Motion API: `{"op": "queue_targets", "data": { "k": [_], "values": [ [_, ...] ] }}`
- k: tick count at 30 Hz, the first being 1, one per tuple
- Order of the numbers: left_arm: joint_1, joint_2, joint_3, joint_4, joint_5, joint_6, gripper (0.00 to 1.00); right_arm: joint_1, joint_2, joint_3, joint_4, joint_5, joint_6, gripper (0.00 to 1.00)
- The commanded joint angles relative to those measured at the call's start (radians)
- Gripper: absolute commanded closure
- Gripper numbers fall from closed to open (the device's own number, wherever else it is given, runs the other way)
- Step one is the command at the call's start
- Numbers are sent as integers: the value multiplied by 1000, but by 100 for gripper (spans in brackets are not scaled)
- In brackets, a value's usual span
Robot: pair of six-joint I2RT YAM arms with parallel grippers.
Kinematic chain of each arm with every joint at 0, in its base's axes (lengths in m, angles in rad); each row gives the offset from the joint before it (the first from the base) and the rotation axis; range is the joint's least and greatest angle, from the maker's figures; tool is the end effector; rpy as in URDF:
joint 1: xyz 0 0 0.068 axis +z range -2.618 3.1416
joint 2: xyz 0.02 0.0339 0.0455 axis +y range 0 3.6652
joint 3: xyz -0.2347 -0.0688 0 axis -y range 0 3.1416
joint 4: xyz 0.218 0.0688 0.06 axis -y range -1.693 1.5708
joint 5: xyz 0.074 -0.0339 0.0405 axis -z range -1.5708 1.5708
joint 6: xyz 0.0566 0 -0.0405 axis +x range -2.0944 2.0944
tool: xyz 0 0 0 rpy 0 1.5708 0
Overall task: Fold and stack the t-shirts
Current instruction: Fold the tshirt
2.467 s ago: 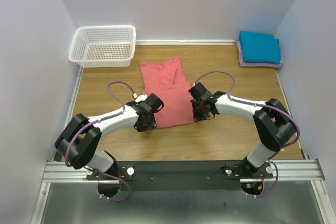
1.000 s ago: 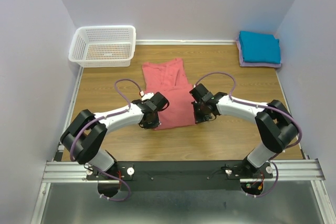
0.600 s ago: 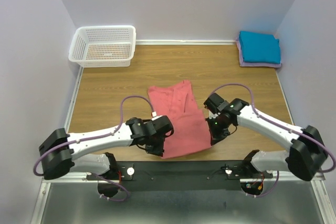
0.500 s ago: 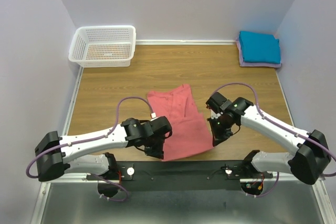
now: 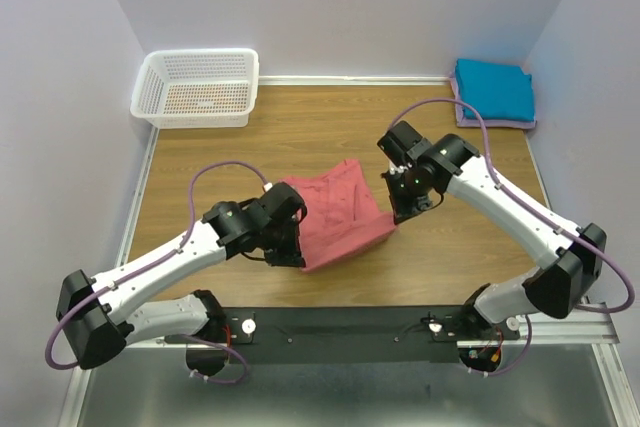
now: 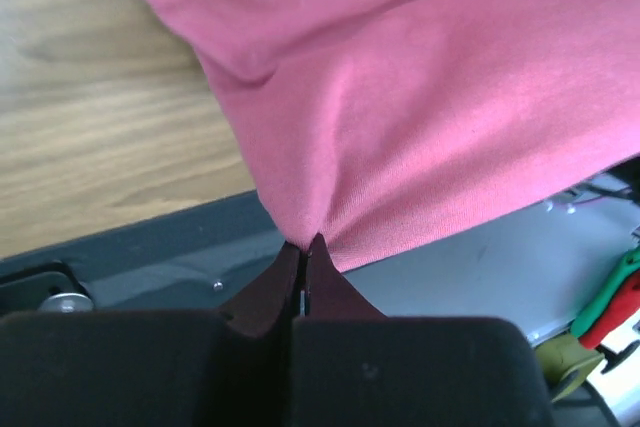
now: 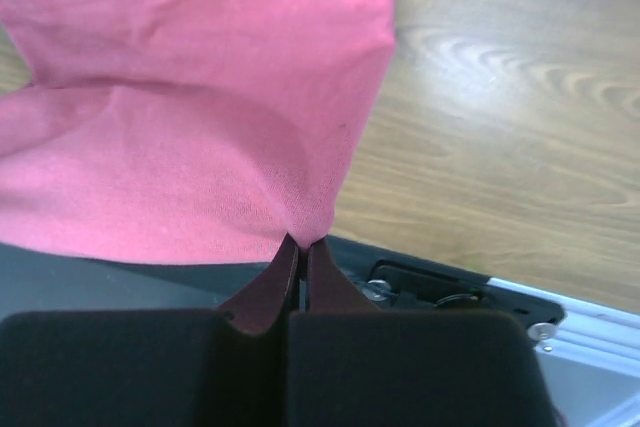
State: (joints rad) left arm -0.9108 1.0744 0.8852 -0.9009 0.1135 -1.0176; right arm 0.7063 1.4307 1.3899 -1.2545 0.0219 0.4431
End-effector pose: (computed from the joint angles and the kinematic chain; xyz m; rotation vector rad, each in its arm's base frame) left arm 0.1138 -0.1571 0.2223 -0.1138 2.8810 -0.6739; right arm 0.1857 0.1568 0.2713 -0.3752 2.8680 0.1914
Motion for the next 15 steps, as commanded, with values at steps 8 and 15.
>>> {"op": "queue_targets", "data": {
  "k": [8,15],
  "values": [
    [148,32,141,-32,-69,180,100,-39,135,257,-39,107,-86,99],
    [233,73,164,43,-67,246,100,-54,214,354,33,89,-109,99]
  ]
}}
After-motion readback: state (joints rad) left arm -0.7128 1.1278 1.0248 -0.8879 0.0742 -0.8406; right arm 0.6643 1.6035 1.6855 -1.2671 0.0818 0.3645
